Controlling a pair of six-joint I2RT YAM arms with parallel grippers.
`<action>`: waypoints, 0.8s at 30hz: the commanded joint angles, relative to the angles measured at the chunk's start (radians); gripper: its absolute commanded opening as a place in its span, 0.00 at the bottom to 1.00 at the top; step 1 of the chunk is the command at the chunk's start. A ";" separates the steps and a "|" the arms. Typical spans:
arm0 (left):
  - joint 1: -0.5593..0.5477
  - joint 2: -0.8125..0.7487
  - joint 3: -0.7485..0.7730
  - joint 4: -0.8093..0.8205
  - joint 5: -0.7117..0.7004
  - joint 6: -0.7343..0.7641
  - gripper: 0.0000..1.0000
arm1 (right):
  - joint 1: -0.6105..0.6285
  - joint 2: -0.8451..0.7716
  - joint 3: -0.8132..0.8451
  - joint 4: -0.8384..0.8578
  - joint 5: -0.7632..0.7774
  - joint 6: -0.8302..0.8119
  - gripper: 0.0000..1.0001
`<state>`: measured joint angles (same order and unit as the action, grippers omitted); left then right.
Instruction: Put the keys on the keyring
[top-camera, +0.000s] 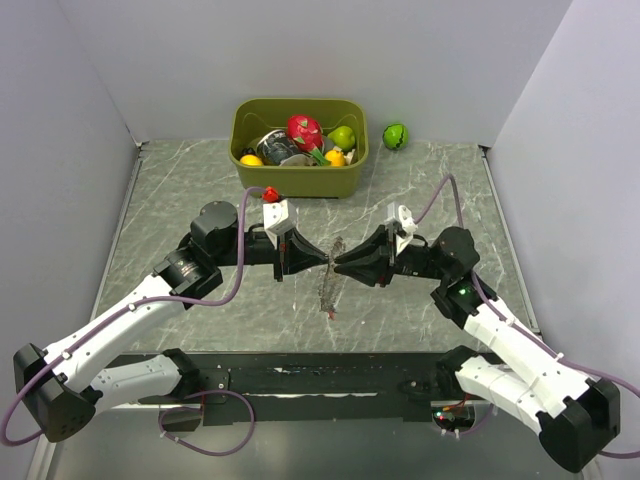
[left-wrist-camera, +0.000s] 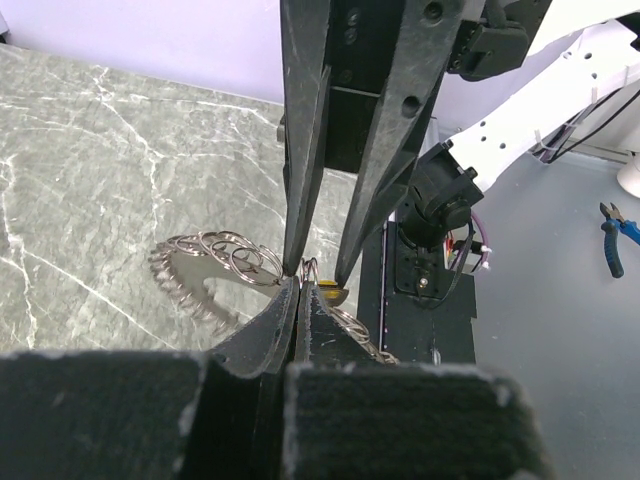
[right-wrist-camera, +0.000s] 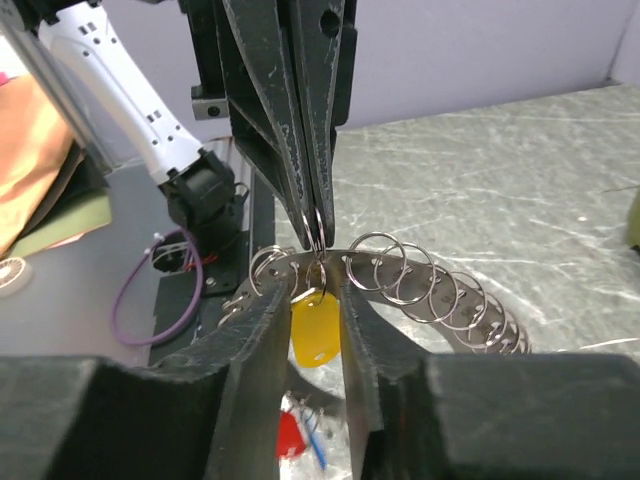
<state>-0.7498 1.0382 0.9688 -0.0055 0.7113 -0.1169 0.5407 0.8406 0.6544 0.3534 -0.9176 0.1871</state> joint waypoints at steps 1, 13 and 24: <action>-0.002 -0.003 0.041 0.059 0.031 0.011 0.01 | -0.001 0.017 0.053 0.058 -0.047 0.014 0.27; -0.003 -0.007 0.038 0.061 0.030 0.011 0.01 | 0.001 0.028 0.041 0.076 -0.064 0.017 0.00; -0.002 -0.032 0.030 0.068 0.022 0.013 0.01 | -0.001 0.061 0.031 0.009 -0.063 -0.051 0.00</action>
<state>-0.7494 1.0428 0.9688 -0.0269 0.7158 -0.1127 0.5396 0.8925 0.6556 0.3653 -0.9779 0.1829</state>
